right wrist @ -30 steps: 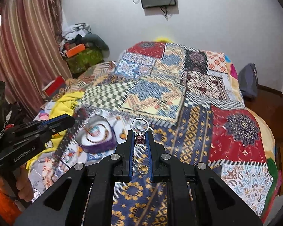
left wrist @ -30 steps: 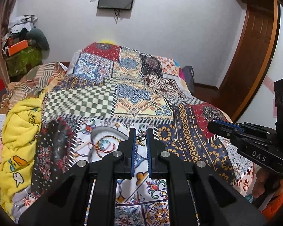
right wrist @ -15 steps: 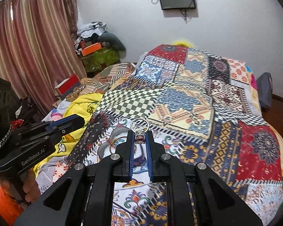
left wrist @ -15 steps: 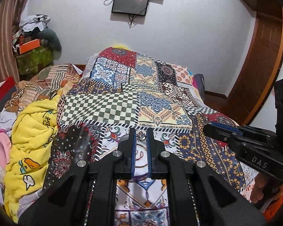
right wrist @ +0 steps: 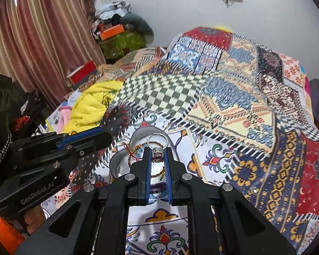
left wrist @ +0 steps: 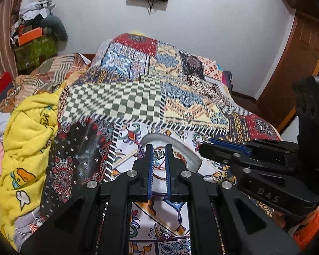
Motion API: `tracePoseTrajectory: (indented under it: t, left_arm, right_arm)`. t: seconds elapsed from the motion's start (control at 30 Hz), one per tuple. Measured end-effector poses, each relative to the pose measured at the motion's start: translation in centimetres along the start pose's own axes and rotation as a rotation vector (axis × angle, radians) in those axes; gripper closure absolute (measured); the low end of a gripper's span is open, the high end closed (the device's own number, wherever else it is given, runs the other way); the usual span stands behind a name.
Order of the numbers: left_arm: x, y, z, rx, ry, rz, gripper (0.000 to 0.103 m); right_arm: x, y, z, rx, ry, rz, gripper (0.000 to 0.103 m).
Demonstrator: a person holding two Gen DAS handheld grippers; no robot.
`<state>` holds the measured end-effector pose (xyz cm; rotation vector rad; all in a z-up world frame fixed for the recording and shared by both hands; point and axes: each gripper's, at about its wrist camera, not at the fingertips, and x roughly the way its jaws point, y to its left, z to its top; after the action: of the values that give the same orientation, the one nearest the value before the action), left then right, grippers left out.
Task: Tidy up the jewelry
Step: 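Carry the pendant into the heart tin and open the right gripper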
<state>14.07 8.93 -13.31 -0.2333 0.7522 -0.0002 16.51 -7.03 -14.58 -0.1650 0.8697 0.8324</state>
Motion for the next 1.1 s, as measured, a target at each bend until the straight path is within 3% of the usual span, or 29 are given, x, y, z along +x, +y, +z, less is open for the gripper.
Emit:
tracePoseTrajectory:
  t: [0.43, 0.87, 1.0, 1.03, 1.1]
  left_arm:
    - [2.0, 0.2, -1.5, 0.027, 0.074, -0.023, 0.095]
    - [1.6, 0.5, -1.2, 0.029, 0.057, 0.027, 0.094]
    - [1.2, 0.7, -1.0, 0.019, 0.052, 0.032, 0.08]
    - [1.1, 0.7, -1.0, 0.016, 0.049, 0.033, 0.073]
    - [0.6, 0.7, -0.8, 0.01, 0.038, 0.035, 0.071]
  right_arm:
    - [3.4, -0.2, -0.7, -0.018, 0.109, 0.021, 0.093]
    - [3.7, 0.1, -0.8, -0.055, 0.124, 0.008, 0.092]
    - [3.4, 0.4, -0.9, -0.065, 0.127, -0.002, 0.09]
    - [3.2, 0.5, -0.9, -0.069, 0.123, -0.006, 0.087]
    - [2.6, 0.7, -0.9, -0.079, 0.106, -0.023, 0.081]
